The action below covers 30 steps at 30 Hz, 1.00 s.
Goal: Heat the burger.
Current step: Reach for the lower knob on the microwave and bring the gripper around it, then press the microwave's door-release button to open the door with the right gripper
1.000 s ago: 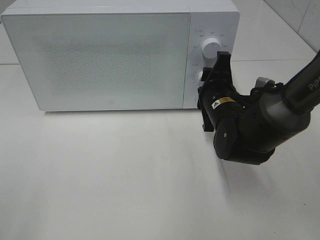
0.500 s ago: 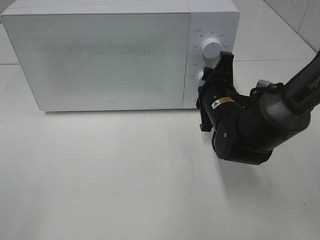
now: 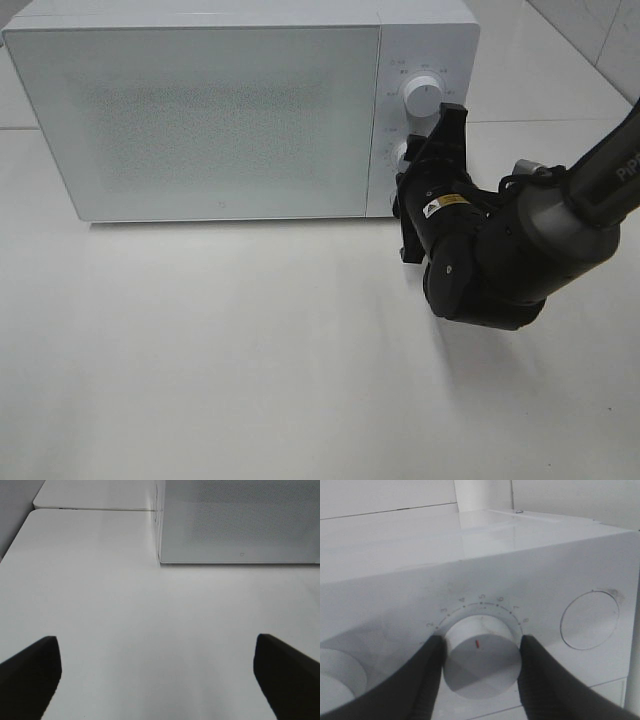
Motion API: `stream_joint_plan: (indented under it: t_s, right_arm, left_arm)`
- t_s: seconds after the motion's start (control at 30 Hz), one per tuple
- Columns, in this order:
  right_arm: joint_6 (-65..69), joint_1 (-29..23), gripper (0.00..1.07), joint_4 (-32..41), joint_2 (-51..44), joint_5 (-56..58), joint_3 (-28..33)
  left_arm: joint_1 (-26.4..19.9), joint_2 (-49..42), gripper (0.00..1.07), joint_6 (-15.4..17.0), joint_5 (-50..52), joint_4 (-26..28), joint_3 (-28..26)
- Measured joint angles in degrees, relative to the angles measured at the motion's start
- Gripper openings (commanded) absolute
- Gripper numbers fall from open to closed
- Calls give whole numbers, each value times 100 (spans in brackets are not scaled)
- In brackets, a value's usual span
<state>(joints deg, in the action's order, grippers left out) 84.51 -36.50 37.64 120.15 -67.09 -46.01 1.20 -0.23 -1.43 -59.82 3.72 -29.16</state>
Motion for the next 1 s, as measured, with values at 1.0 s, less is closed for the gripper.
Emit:
stream_joint_plan:
  t_s: [1.0]
  right_arm:
    - [-2023, -57, 75, -791, -934, 1318, 487]
  left_arm:
    - [0, 0, 100, 0, 0, 0, 0]
